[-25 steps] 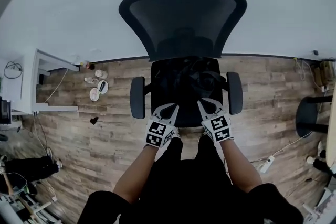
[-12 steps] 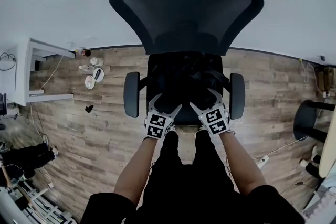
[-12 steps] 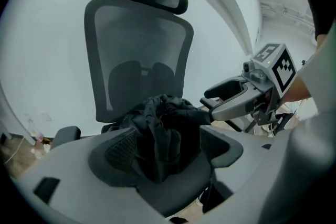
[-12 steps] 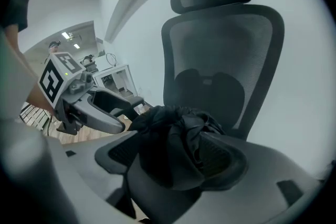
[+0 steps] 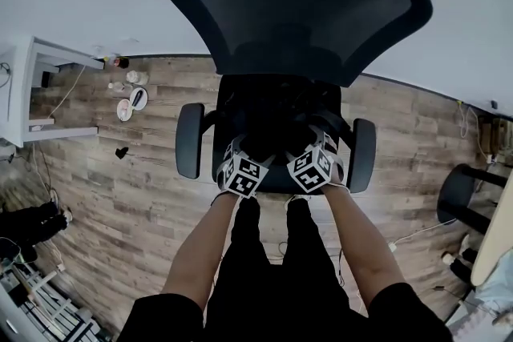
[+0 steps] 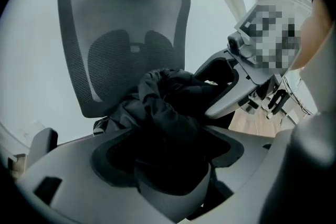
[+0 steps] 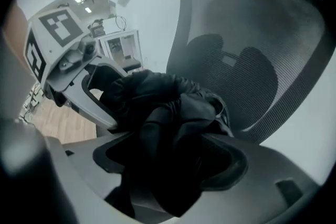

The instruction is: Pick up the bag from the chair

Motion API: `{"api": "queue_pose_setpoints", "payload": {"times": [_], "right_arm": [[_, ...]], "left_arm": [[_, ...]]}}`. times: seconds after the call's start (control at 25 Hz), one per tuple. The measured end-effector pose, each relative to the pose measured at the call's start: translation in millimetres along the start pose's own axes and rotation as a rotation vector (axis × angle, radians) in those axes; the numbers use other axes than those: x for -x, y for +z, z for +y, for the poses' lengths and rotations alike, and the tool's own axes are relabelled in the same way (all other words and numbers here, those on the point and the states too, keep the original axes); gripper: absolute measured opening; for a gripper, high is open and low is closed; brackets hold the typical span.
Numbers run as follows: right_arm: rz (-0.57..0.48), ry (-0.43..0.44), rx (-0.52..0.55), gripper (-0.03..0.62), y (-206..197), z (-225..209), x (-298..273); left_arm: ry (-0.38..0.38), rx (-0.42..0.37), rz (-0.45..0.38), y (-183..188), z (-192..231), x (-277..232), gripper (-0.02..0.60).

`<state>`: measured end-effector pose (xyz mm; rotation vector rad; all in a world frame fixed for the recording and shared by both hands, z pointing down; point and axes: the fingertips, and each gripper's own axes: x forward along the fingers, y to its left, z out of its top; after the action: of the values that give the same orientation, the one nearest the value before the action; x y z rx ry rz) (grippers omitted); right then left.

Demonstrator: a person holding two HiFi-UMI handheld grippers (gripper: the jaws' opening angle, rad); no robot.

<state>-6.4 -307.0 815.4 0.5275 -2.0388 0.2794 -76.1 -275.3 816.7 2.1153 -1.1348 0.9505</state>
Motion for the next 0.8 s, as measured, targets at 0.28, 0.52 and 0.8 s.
{"api": "queue_pose_setpoints", "payload": {"times": [0.28,0.52,0.8], "right_arm": [[-0.032,-0.061,0.057,0.161,0,-6,4],[-0.191,-0.105,-0.004,0.103,24,-21,32],[-0.391,-0.112,-0.072,0.089,51,-18,91]], "left_arm": [[0.031,-0.080,-0.025,7,-3,1,0.124],[0.045,-0.059,-0.133,40,1,27,0.087],[0.007,-0.014,-0.305,75,-16,88,0.072]]}}
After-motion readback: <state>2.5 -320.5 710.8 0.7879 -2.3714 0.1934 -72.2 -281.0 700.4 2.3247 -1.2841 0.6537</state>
